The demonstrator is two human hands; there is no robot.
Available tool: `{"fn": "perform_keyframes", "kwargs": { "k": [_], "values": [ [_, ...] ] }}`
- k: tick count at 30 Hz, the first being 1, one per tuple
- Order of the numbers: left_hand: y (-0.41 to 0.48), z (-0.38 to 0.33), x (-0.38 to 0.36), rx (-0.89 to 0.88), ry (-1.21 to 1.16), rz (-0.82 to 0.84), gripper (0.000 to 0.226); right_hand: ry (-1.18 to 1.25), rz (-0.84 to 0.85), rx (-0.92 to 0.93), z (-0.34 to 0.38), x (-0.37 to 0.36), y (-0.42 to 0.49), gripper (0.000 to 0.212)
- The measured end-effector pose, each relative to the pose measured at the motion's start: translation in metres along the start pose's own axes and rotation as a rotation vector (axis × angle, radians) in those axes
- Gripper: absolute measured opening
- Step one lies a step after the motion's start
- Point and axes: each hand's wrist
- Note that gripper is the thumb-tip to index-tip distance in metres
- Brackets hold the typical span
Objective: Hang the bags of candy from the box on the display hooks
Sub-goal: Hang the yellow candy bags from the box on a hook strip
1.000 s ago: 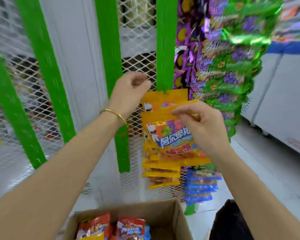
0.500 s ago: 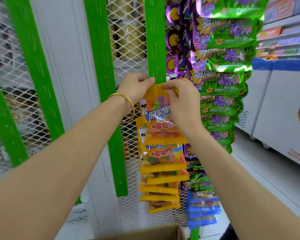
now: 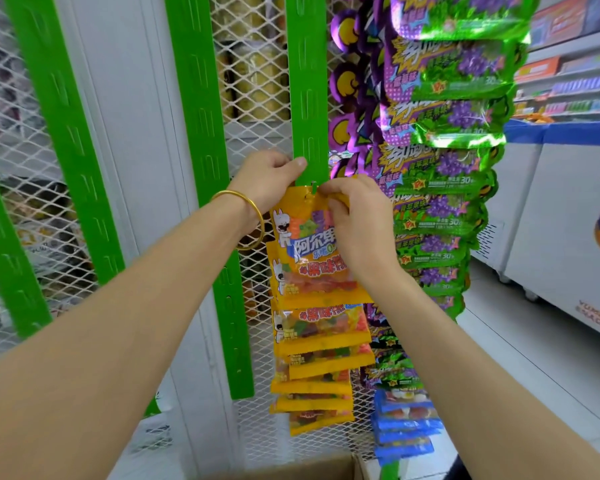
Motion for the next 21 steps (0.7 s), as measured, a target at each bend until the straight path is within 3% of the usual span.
{"fn": "perform_keyframes", "kwargs": {
  "k": [8, 16, 21],
  "values": [
    [-0.016, 0.014, -0.005, -0.021, -0.031, 0.017, 0.003, 0.101, 0.054, -0.072, -0.003, -0.007, -0.012, 0.017],
    [-0.018, 0.018, -0.005, -0.065, 0.026, 0.041, 0.011, 0.085, 0.084, -0.096, -0.001, -0.011, -0.012, 0.014],
    [-0.025, 0.027, -0.007, -0.125, 0.169, -0.094, 0.02, 0.017, 0.001, -0.041, 0.006, -0.01, -0.028, 0.022]
  ]
}}
Point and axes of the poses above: each hand's wrist, its own y-axis towards the middle knuckle, its own x-axis out of the back of the hand, z = x × y, and after that the axes turned 15 degrees about z, right-handed
